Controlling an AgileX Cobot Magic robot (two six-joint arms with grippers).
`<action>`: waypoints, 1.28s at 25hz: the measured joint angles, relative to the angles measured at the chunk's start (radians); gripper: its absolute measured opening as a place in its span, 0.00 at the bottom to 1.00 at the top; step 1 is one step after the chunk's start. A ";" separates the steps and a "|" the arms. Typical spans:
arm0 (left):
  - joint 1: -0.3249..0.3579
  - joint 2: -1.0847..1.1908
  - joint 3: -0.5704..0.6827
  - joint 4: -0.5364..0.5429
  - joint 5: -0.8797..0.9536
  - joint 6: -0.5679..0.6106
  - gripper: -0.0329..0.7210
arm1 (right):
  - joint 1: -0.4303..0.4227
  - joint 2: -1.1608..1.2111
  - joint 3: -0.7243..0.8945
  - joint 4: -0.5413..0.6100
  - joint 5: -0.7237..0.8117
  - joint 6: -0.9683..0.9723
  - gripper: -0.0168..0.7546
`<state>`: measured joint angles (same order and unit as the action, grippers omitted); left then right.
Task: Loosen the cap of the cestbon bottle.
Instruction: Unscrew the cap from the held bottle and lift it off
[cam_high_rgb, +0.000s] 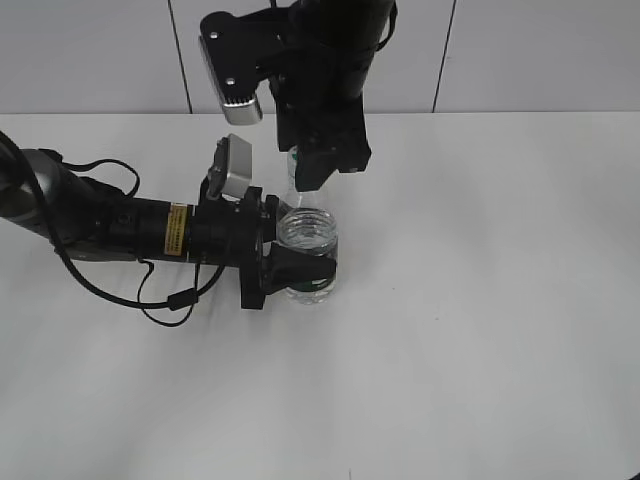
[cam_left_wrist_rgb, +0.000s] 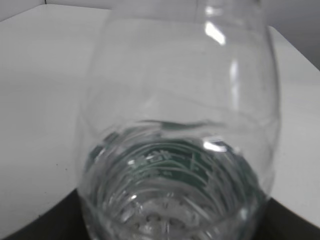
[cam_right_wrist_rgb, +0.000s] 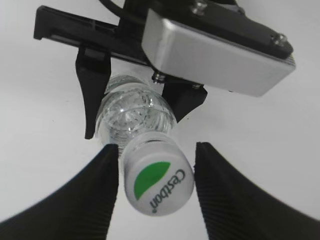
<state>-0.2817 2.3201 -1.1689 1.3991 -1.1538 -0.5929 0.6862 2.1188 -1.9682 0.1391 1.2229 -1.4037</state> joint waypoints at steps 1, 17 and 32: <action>0.000 0.000 0.000 0.000 0.000 0.000 0.58 | 0.000 0.000 0.000 0.008 0.000 0.026 0.58; 0.001 0.000 0.000 0.000 0.000 0.000 0.58 | 0.000 -0.050 -0.003 -0.035 0.000 1.125 0.73; 0.001 0.000 0.000 0.000 -0.001 0.000 0.58 | 0.000 -0.033 -0.003 -0.064 -0.005 1.421 0.64</action>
<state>-0.2811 2.3201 -1.1689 1.3991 -1.1547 -0.5929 0.6862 2.0860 -1.9710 0.0751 1.2180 0.0172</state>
